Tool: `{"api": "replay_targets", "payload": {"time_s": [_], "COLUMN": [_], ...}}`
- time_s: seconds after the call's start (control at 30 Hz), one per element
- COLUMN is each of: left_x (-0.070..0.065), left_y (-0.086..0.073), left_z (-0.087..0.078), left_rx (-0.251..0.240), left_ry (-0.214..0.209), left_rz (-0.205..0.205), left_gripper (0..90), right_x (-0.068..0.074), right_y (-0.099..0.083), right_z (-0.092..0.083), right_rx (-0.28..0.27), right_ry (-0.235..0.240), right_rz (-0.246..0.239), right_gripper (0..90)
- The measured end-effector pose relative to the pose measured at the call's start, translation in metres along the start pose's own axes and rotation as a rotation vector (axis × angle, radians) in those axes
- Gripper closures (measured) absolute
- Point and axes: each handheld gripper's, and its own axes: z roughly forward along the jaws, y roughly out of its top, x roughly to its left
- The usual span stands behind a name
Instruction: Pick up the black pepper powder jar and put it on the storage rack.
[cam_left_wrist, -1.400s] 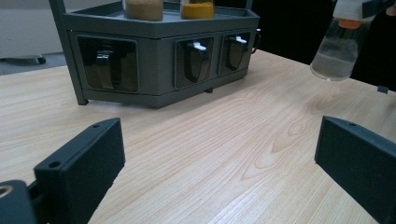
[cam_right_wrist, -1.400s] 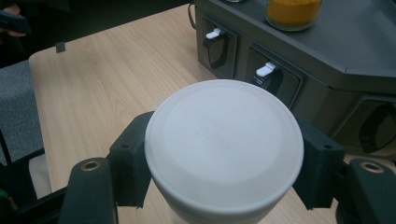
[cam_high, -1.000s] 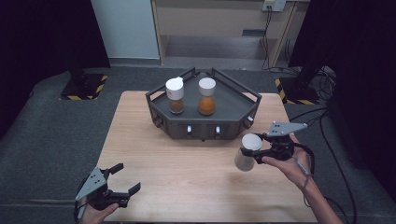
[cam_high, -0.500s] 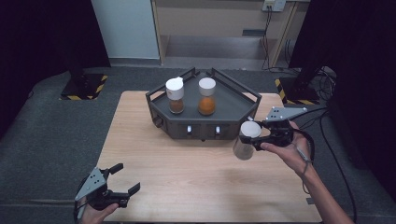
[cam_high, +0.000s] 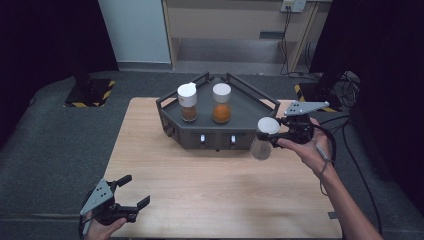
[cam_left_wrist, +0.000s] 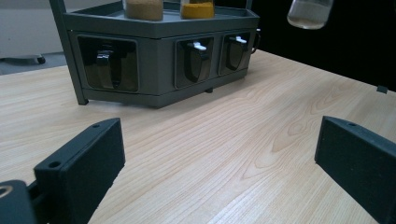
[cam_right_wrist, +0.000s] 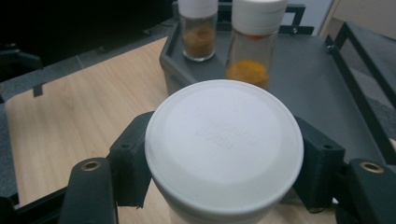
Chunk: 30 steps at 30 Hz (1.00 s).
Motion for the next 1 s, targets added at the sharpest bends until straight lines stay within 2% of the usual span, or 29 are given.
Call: {"api": "replay_targets", "payload": {"time_s": [0.23, 1.0], "left_x": [0.000, 0.001], "left_y": [0.000, 0.000], "left_z": [0.000, 0.000], "left_rx": [0.001, 0.003], "left_ry": [0.000, 0.000], "left_rz": [0.000, -0.001], "left_gripper": [0.8, 0.8], "right_x": [-0.008, -0.021], "right_y": [0.016, 0.051], "right_z": [0.005, 0.021], "right_rx": [-0.002, 0.003], "right_ry": [-0.036, -0.128], "right_rz": [0.008, 0.029], "right_gripper": [33.9, 33.9]}}
